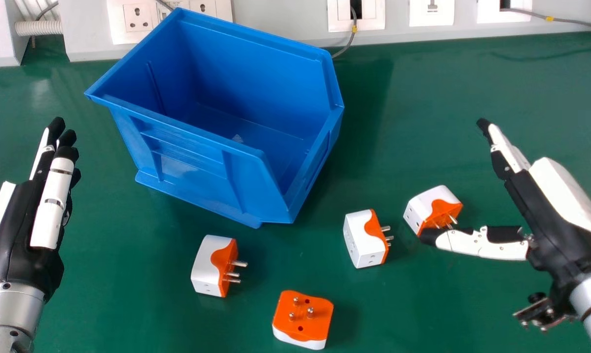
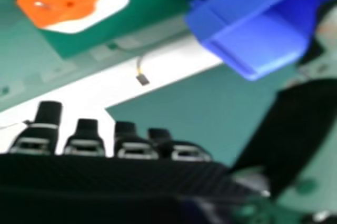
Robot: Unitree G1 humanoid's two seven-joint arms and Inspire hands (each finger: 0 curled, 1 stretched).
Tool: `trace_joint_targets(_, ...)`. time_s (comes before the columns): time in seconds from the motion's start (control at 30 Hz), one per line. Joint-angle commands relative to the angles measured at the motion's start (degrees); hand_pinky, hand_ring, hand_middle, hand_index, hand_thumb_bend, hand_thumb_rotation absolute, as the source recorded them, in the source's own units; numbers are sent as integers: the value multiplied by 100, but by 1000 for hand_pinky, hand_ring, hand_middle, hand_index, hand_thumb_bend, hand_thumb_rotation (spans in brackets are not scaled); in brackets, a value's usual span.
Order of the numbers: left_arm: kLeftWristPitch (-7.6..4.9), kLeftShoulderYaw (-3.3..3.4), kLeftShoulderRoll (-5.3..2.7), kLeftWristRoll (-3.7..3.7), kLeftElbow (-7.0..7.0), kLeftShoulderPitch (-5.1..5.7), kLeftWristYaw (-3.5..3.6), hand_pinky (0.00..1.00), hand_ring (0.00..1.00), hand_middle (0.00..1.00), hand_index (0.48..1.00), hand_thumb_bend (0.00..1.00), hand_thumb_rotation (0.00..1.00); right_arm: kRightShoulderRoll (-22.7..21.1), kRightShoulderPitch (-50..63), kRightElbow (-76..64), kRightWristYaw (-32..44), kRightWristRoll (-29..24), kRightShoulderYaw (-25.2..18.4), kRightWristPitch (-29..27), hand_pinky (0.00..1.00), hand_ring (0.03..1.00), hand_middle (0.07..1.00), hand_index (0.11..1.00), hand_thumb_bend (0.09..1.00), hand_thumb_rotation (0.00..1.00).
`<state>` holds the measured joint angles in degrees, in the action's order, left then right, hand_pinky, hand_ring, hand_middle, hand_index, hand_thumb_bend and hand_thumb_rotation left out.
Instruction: Pick all objects and put in blue box
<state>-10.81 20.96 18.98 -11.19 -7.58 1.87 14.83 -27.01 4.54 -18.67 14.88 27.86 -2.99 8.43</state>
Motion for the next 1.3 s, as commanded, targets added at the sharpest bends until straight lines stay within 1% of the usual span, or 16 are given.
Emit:
trace_joint_targets(0.0, -24, 11, 76, 11, 195, -1, -29, 1000, 1000, 1000, 1000, 218, 1000, -269, -229, -167, 196, 58, -2, 32, 905, 994, 1000, 986, 663, 207)
trace_joint_targets(0.07, -26, 12, 90, 21, 157, -23, -28, 1000, 1000, 1000, 1000, 221, 1000, -446, -356, -93, 364, 84, 27, 52, 905, 988, 996, 979, 673, 150)
trace_joint_targets(0.1, -42, 17, 99, 23, 102, -42, -22, 1000, 1000, 1000, 1000, 222, 1000, -517, -410, -60, 427, 87, 43, 60, 907, 987, 996, 977, 673, 126)
trace_joint_targets(0.27, -23, 2, 96, 39, 42, -95, -43, 1000, 1000, 1000, 1000, 225, 1000, -816, -673, 217, 604, 99, 161, -65, 917, 981, 992, 970, 679, 55)
trace_joint_targets(0.33, 28, -10, 87, 49, 101, -92, -70, 1000, 1000, 1000, 1000, 226, 1000, -970, -829, 397, 676, 150, 253, -148, 918, 979, 991, 969, 680, 49)
trace_joint_targets(0.47, 87, -33, 88, 77, 124, -114, -117, 1000, 1000, 1000, 1000, 230, 1000, -1413, -1333, 828, 973, 365, 540, -451, 922, 974, 987, 962, 697, 51)
trace_joint_targets(0.5, 96, -36, 91, 86, 126, -119, -124, 1000, 1000, 1000, 1000, 232, 1000, -1502, -1468, 934, 1046, 391, 604, -535, 922, 972, 985, 959, 701, 48)
trace_joint_targets(0.57, 98, -41, 98, 111, 83, -152, -136, 1000, 1000, 1000, 1000, 234, 1000, -1621, -1720, 1160, 1136, 425, 716, -696, 922, 969, 981, 954, 705, 45)
trace_joint_targets(0.67, 93, -44, 103, 165, 58, -166, -160, 1000, 1000, 1000, 1000, 238, 1000, -1712, -1998, 1404, 1236, 501, 857, -823, 920, 964, 975, 946, 712, 53)
trace_joint_targets(0.73, 59, -41, 114, 204, -20, -196, -173, 1000, 1000, 1000, 1000, 240, 1000, -1757, -2178, 1547, 1334, 567, 969, -847, 918, 961, 969, 936, 718, 60)
trace_joint_targets(0.83, 40, -41, 112, 265, -67, -224, -200, 1000, 1000, 1000, 1000, 241, 1000, -1771, -2394, 1782, 1455, 654, 1122, -895, 913, 958, 965, 928, 720, 64)
trace_joint_targets(1.0, 37, -54, 109, 298, -58, -228, -226, 1000, 1000, 1000, 1000, 244, 1000, -1728, -2608, 2076, 1469, 790, 1302, -974, 907, 956, 956, 912, 710, 63)
trace_joint_targets(1.1, 41, -53, 110, 315, -48, -229, -232, 1000, 1000, 1000, 1000, 244, 1000, -1697, -2748, 2238, 1458, 959, 1470, -1021, 907, 955, 949, 902, 700, 58)
trace_joint_targets(1.27, 48, -49, 112, 326, -16, -213, -237, 1000, 1000, 1000, 1000, 246, 1000, -1695, -2886, 2421, 1413, 1135, 1648, -1146, 901, 955, 944, 896, 683, 65)
